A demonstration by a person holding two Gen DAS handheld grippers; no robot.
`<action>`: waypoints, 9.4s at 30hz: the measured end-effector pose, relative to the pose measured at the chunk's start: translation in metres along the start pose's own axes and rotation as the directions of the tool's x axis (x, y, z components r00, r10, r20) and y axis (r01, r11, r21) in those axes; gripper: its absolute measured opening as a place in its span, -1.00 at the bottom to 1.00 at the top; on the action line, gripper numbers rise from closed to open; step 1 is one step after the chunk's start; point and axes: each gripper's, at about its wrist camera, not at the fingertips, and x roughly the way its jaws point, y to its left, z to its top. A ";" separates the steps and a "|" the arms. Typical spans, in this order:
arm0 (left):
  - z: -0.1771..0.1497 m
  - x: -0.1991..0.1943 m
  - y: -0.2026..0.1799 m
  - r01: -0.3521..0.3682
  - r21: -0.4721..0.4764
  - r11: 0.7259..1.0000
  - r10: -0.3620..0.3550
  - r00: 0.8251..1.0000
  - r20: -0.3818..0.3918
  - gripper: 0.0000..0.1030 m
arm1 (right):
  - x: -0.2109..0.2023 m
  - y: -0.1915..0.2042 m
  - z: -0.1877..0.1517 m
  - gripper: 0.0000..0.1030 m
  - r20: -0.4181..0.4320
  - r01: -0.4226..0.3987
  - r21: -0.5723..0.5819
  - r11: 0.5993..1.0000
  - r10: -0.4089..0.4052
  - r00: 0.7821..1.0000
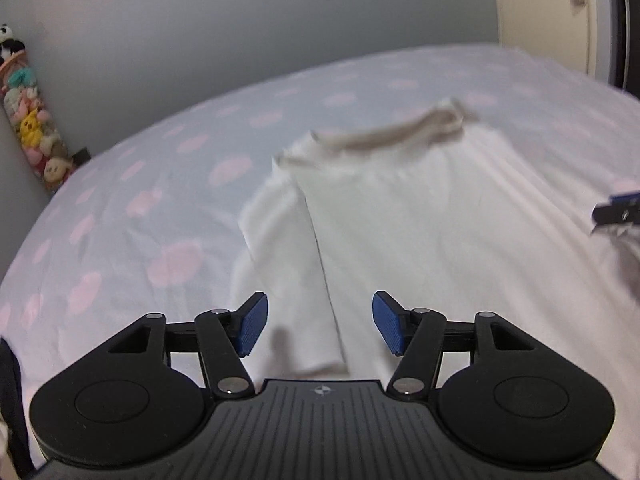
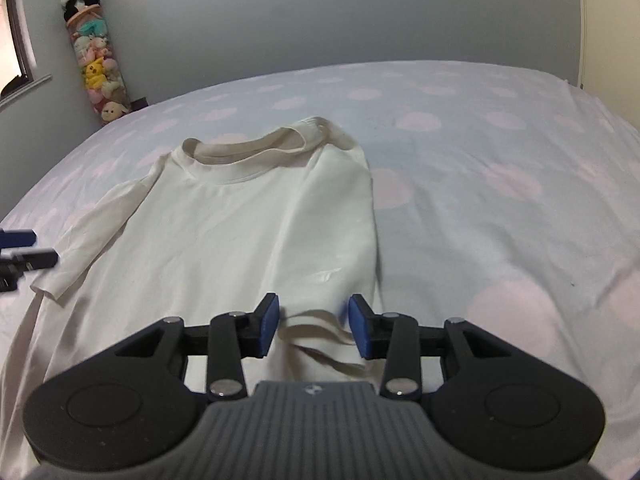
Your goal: Fold clothes
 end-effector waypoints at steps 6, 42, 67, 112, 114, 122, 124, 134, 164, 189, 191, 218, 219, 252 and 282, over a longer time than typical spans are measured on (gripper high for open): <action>0.004 0.029 0.007 -0.071 -0.095 0.993 0.064 0.995 -0.075 -0.89 | 0.005 -0.012 0.005 -0.11 0.008 -0.043 0.040 0.998 0.042 0.999; 0.011 0.049 0.170 -0.351 -0.307 0.884 0.278 0.925 -0.259 -0.28 | 0.001 0.004 0.015 -0.10 0.055 -0.041 -0.067 0.997 0.045 0.998; -0.069 -0.045 0.121 -0.165 -0.500 0.850 0.013 0.956 -0.293 -0.27 | -0.015 -0.097 0.057 -0.86 0.050 -0.016 0.171 0.985 0.008 0.999; -0.136 -0.143 0.084 0.141 -0.430 0.892 -0.364 0.787 -0.497 -0.12 | -0.107 -0.109 0.000 -0.42 -0.150 0.009 0.241 0.970 0.028 0.988; -0.142 -0.146 0.074 0.145 -0.416 0.898 -0.374 0.750 -0.546 -0.12 | -0.132 -0.098 -0.017 -0.37 -0.145 -0.017 0.263 0.965 0.056 0.988; -0.165 -0.152 0.042 0.160 -0.343 0.926 -0.359 0.660 -0.660 -0.33 | -0.190 -0.062 -0.064 -0.29 -0.149 -0.049 0.286 0.957 0.095 0.984; -0.174 -0.149 0.040 0.148 -0.326 0.934 -0.342 0.642 -0.687 -0.47 | -0.197 -0.058 -0.071 -0.27 -0.163 -0.035 0.272 0.962 0.082 0.983; -0.158 -0.176 0.056 0.239 -0.419 0.876 -0.449 0.720 -0.530 -0.92 | -0.221 -0.039 -0.096 -0.12 -0.262 0.005 0.050 0.999 0.008 0.965; -0.141 -0.245 0.131 0.330 -0.540 0.774 -0.515 0.825 -0.234 -0.95 | -0.253 -0.049 -0.044 -0.92 -0.373 -0.047 -0.012 0.999 0.040 0.927; -0.155 -0.245 0.147 0.242 -0.516 0.822 -0.459 0.818 -0.348 -0.96 | -0.272 -0.081 -0.035 -0.93 -0.431 0.011 0.043 0.999 0.008 0.902; -0.158 -0.239 0.140 0.239 -0.489 0.839 -0.453 0.806 -0.381 -0.96 | -0.262 -0.078 -0.045 -0.93 -0.465 0.015 0.019 1.000 -0.004 0.885; -0.176 -0.175 0.122 0.181 -0.449 0.875 -0.429 0.720 -0.545 -0.81 | -0.192 -0.064 -0.063 -0.92 -0.613 0.035 -0.129 0.991 -0.108 0.783; -0.176 -0.174 0.121 0.170 -0.456 0.874 -0.423 0.729 -0.538 -0.64 | -0.187 -0.060 -0.062 -0.92 -0.624 0.032 -0.147 0.989 -0.117 0.773; -0.074 -0.135 0.112 0.152 -0.615 0.774 -0.229 0.972 -0.048 0.03 | -0.101 -0.070 0.013 -0.32 -0.227 0.170 0.017 0.985 -0.162 0.960; -0.031 0.069 0.172 0.044 -0.804 0.593 -0.186 0.979 -0.084 -0.94 | 0.059 -0.164 0.024 -0.91 0.018 0.002 0.497 0.868 -0.013 1.000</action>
